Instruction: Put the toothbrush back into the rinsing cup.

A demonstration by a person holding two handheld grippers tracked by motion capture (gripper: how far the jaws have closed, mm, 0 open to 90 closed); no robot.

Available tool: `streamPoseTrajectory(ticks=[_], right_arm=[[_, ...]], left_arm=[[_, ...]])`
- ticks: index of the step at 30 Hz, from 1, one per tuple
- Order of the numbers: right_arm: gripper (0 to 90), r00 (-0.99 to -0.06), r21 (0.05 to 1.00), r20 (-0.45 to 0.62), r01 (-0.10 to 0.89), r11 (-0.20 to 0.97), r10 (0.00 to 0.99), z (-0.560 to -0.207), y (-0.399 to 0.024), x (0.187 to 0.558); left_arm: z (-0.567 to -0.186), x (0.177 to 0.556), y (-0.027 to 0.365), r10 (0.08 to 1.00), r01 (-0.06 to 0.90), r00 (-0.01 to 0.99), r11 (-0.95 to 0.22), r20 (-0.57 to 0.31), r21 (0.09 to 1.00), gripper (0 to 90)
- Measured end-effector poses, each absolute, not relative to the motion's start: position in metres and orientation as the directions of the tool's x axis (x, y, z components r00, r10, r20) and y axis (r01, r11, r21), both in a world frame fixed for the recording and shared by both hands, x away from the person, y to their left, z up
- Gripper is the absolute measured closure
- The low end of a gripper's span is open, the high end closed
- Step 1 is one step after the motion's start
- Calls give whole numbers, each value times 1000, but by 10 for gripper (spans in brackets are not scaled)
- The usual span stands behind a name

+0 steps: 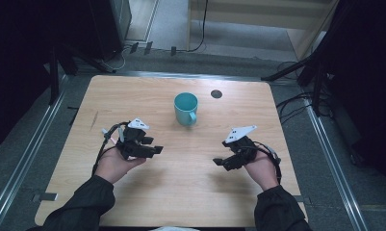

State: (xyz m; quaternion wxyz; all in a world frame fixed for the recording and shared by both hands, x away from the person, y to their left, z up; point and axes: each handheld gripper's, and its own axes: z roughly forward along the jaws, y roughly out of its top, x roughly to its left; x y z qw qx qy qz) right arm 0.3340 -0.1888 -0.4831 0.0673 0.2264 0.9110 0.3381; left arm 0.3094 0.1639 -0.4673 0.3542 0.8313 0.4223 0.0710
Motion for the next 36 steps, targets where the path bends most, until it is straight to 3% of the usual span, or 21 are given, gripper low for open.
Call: streamPoseTrajectory(ticks=[8,36], right_arm=[[224,-889,638,29,369,676,457,-484,-188,334],[219,-904,604,23,353,715,427,-487,-180,335]], left_arm=[[-470,313,167,766,688,605,-368,-216,625,453],[-479,319,181,799,750,563,-387,-211,537,460]])
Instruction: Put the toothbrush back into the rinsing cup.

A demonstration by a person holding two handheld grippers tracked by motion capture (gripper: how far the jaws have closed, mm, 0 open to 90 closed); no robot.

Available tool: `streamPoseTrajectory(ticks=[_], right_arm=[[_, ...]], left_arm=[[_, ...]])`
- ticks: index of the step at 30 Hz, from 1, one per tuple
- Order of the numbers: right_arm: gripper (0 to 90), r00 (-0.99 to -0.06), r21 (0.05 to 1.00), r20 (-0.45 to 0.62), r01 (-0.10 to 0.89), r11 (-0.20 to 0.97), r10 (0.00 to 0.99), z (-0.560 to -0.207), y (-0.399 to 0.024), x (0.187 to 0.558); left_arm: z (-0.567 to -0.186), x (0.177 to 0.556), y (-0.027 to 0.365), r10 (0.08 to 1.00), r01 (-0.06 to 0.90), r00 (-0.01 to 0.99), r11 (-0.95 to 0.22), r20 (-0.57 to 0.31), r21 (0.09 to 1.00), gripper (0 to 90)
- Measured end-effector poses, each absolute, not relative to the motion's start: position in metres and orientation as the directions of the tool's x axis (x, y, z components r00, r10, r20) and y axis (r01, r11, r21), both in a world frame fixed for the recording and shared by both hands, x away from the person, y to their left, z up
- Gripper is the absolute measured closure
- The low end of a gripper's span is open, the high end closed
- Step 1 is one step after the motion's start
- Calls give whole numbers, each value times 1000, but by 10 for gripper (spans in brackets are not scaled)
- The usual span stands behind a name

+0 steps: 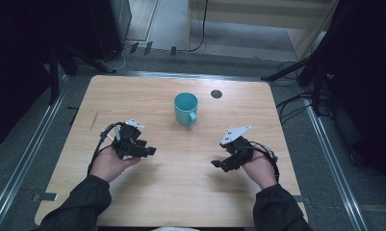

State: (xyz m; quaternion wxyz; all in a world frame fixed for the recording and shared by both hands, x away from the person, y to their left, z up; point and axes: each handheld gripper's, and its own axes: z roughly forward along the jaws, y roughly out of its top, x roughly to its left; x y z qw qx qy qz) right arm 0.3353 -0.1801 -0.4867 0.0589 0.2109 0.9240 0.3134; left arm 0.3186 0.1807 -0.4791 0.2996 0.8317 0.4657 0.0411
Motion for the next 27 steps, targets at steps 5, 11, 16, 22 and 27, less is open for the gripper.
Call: streamPoseTrajectory(ticks=[5,11,16,22,27], right_arm=[[219,-904,601,19,352,718,427,-487,-180,335],[218,-905,596,23,354,721,425,-488,-179,335],[218,-906,595,25,353,722,423,-488,-179,335],[219,-906,595,25,353,723,422,-488,-179,335],[218,-907,592,23,351,725,421,-488,-178,335]], left_arm=[[-479,321,186,818,767,541,-385,-197,513,483],[-478,324,193,844,802,499,-365,-197,473,556],[-480,327,198,857,830,474,-357,-204,428,624],[-484,330,202,864,848,464,-368,-197,382,733],[-487,334,207,871,860,450,-363,-196,359,841]])
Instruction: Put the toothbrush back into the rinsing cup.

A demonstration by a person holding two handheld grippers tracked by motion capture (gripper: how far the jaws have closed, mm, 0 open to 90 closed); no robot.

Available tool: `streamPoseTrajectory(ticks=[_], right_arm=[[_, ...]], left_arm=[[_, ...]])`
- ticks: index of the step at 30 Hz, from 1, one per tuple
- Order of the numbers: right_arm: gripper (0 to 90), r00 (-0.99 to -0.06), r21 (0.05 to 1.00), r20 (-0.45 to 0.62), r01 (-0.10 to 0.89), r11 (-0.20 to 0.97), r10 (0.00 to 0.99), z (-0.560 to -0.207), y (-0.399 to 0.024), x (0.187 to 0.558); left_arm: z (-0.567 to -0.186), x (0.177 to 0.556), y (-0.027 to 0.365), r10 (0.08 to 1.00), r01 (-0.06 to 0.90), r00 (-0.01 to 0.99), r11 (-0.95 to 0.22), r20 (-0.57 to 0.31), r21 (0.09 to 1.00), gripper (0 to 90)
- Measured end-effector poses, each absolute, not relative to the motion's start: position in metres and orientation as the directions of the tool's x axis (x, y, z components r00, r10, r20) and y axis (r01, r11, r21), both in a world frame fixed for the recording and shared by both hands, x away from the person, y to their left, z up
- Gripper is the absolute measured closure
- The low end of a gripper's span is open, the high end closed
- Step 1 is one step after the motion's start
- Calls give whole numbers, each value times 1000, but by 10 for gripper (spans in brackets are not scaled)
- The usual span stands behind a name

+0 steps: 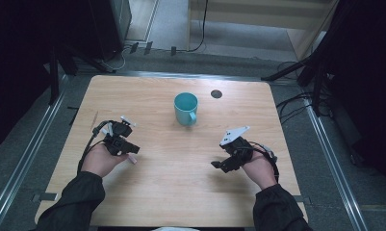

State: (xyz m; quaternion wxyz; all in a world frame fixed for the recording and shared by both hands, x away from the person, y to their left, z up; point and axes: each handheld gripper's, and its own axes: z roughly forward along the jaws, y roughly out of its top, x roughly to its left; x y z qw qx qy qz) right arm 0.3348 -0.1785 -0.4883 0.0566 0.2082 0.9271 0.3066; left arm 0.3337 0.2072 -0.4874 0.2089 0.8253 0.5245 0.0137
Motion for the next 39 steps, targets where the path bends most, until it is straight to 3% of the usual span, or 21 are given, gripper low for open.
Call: streamPoseTrajectory(ticks=[5,39], right_arm=[[219,-906,589,25,354,726,422,-489,-178,335],[219,-915,574,22,342,744,404,-491,-177,335]], left_arm=[[-493,337,212,875,870,442,-366,-197,330,886],[-508,341,223,895,906,395,-342,-206,248,890]])
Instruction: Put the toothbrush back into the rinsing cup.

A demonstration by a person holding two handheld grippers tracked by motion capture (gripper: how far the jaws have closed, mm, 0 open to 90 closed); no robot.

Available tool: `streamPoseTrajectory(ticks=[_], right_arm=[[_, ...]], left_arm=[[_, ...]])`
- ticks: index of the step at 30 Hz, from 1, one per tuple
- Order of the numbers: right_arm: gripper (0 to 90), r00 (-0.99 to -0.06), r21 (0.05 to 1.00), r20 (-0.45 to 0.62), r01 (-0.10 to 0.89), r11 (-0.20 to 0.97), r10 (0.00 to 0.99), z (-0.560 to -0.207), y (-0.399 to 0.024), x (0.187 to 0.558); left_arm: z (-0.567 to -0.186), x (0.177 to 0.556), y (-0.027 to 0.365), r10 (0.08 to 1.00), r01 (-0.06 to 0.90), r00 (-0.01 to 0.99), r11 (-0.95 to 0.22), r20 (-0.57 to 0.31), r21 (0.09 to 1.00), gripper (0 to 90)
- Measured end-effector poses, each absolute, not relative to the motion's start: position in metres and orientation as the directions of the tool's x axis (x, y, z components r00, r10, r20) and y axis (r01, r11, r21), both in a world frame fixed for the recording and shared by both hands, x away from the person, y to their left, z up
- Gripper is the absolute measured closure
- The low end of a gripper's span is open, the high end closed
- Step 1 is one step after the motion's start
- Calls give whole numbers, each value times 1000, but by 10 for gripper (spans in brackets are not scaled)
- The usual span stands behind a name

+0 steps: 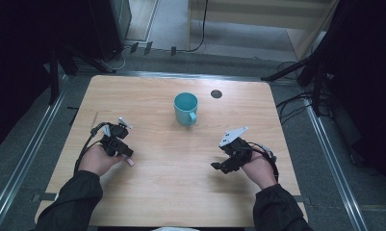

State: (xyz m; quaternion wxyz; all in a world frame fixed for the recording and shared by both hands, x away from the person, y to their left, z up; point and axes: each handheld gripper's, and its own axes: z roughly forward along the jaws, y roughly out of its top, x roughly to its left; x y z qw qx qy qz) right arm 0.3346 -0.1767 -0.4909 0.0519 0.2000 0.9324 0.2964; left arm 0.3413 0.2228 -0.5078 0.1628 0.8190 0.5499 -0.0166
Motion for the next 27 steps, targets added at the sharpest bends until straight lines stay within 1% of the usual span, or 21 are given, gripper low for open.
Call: streamPoseTrajectory(ticks=[12,27], right_arm=[[218,-924,564,22,327,758,382,-491,-171,338],[218,-934,563,24,308,767,358,-491,-162,343]], left_arm=[[-507,333,240,910,927,349,-299,-226,227,888],[-507,324,259,928,945,296,-249,-229,210,884]])
